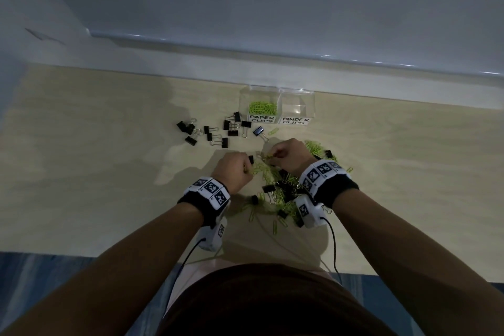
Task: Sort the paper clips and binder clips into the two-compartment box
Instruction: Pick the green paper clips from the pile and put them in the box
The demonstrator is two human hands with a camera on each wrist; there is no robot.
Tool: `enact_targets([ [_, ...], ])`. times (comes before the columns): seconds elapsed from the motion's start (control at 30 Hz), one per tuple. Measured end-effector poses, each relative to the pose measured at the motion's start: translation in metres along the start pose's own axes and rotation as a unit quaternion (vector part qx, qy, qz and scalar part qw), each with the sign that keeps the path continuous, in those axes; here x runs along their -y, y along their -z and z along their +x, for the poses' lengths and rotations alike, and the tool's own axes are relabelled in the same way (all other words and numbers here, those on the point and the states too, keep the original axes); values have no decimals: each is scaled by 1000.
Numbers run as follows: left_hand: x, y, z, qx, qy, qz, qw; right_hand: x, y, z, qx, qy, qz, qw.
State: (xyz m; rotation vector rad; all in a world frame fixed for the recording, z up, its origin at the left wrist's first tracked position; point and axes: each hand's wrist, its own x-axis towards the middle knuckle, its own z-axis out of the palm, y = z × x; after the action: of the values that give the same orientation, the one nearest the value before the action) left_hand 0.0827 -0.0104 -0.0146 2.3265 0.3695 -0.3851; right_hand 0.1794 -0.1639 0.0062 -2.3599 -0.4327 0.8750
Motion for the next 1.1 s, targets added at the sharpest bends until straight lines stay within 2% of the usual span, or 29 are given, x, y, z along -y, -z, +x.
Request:
enact_targets([
  [0.13, 1, 13, 4, 18, 7, -62, 998, -11, 11, -4, -4, -38, 105, 994],
  [0.23, -14, 34, 16, 16, -19, -108, 994, -15, 17, -5, -20, -54, 144, 988],
  [0.3, -28, 51, 33, -14, -38, -114, 993, -17, 20, -5, -31, -47, 133, 990],
  [0.4, -52, 73, 68, -91, -45, -132, 986, -19, 21, -1, -19, -44, 123, 991],
  [0.47, -66, 82, 90, -123, -54, -113, 985, -20, 20, 2, -12, -48, 109, 993],
  [0.57, -72, 83, 112, -99, -76, -29, 992, -19, 19, 1, -14, -58, 138, 989],
  [0.7, -70, 69, 92, -81, -138, 62, 985, -14, 17, -4, -14, -58, 261, 963],
  [0.8, -59, 46, 53, -58, -149, 4, 987, -12, 13, -5, -32, -58, 300, 952],
  [0.9, -41, 16, 27, -14, -107, -27, 994, -17, 7, 0, -66, -83, 241, 965],
  [1.0, -30, -7, 24, 24, -102, 48, 993, -22, 4, 4, -108, -93, 127, 982],
  [1.1, -28, -17, 28, 17, -112, 95, 989, -16, 9, 2, -123, -62, -3, 990],
])
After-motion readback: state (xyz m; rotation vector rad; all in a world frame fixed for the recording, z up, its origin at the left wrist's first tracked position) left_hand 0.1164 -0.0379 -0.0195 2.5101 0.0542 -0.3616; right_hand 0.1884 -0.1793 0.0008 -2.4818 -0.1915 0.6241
